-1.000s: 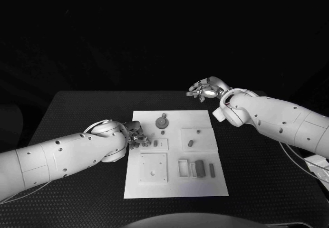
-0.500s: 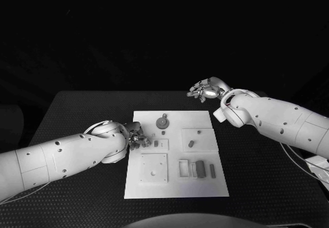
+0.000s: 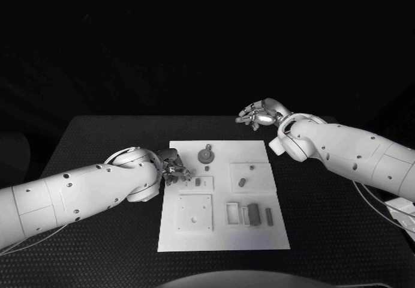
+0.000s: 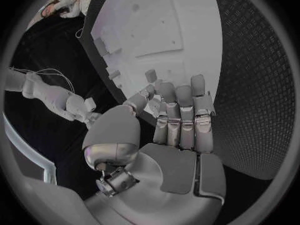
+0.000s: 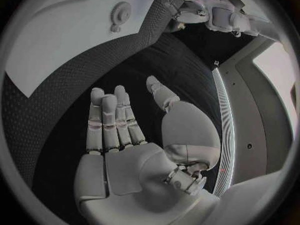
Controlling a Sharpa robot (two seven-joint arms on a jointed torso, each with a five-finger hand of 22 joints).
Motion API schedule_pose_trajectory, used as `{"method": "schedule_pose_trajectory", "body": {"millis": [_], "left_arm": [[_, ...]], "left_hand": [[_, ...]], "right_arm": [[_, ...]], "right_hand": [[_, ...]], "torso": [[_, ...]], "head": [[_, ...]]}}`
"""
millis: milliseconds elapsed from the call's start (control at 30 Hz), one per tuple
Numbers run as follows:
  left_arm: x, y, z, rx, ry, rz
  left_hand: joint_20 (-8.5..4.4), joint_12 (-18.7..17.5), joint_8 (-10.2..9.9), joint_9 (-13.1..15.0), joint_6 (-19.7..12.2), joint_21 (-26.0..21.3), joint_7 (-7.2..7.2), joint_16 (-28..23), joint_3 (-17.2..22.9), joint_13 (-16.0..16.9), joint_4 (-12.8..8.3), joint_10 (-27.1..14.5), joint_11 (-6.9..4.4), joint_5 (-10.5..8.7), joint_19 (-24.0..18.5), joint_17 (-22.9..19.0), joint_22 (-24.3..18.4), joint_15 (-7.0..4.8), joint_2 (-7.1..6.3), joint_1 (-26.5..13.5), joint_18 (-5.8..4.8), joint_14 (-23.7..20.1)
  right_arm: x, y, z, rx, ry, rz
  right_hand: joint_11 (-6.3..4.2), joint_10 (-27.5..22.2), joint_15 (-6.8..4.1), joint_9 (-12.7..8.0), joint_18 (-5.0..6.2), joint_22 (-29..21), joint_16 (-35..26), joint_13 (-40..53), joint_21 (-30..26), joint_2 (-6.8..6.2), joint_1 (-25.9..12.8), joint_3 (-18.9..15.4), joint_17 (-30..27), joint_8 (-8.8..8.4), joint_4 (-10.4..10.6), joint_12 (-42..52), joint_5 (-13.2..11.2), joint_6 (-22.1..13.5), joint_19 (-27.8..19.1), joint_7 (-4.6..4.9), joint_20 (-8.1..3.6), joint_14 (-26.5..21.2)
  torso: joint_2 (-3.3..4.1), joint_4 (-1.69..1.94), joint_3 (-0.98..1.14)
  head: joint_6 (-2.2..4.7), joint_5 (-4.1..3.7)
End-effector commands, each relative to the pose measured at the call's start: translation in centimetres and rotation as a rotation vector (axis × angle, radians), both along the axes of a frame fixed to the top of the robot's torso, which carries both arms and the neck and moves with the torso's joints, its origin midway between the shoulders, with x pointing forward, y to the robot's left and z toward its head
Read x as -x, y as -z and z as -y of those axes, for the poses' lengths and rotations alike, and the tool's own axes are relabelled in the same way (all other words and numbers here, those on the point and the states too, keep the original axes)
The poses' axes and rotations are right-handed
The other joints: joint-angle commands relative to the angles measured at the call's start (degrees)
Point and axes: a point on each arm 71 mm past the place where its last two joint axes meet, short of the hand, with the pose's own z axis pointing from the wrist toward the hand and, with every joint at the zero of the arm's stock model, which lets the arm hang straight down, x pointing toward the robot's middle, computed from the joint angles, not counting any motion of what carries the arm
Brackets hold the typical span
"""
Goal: Assemble the parts on the task board
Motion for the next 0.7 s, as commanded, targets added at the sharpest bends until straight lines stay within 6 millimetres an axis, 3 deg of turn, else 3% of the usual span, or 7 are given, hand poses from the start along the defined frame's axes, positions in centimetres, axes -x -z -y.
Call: {"method": "schedule_pose_trajectory", "body": {"millis": [33,333,700], "left_arm": [[-0.1,0.1,0.0,0.019,0.001,-0.026],[-1.0,0.5,-1.1,0.007,0.011,-0.164],[-1.5,0.4,-0.9,0.008,0.011,-0.160]], "left_hand": [[-0.07,0.24,0.12,0.07,0.31,0.11,-0.02,0.29,2.70,-0.08,-2.23,0.26,-0.17,0.12,0.34,0.01,1.28,0.00,2.11,2.73,-0.17,0.55],[0.08,0.02,-0.02,0.26,-0.11,0.18,0.18,0.08,3.00,-0.22,-2.17,-0.06,0.02,-1.11,-0.09,-0.13,1.27,0.12,2.48,2.83,-0.20,0.16],[0.09,0.05,-0.01,0.45,-0.22,0.25,0.21,0.13,3.04,-0.21,-2.30,-0.13,0.05,-1.14,-0.19,-0.13,1.30,0.13,2.55,3.01,-0.19,0.08]], "right_arm": [[0.0,0.1,-0.1,-0.001,-0.016,-0.006],[0.0,0.1,-0.2,-0.001,-0.018,-0.006],[0.0,0.1,-0.3,-0.002,-0.018,-0.006]], "right_hand": [[-0.11,-0.35,-0.31,-0.10,0.87,0.10,0.10,-0.07,-0.20,-0.03,-0.56,0.03,-0.05,-0.17,0.44,0.25,0.20,-0.16,-0.09,0.43,0.30,-0.12],[-0.11,-0.35,-0.30,-0.11,0.87,0.10,0.10,-0.11,-0.21,-0.02,-0.57,0.03,-0.06,-0.19,0.44,0.28,0.20,-0.21,-0.09,0.44,0.30,-0.12],[-0.10,-0.37,-0.30,-0.13,0.87,0.11,0.11,-0.16,-0.21,0.00,-0.58,0.03,-0.06,-0.21,0.45,0.31,0.20,-0.25,-0.09,0.45,0.30,-0.12]], "torso": [[0.04,-0.01,-0.01],[0.03,0.00,-0.02],[0.05,-0.01,0.01]], "head": [[0.07,0.05],[0.07,0.10],[-0.28,0.10]]}}
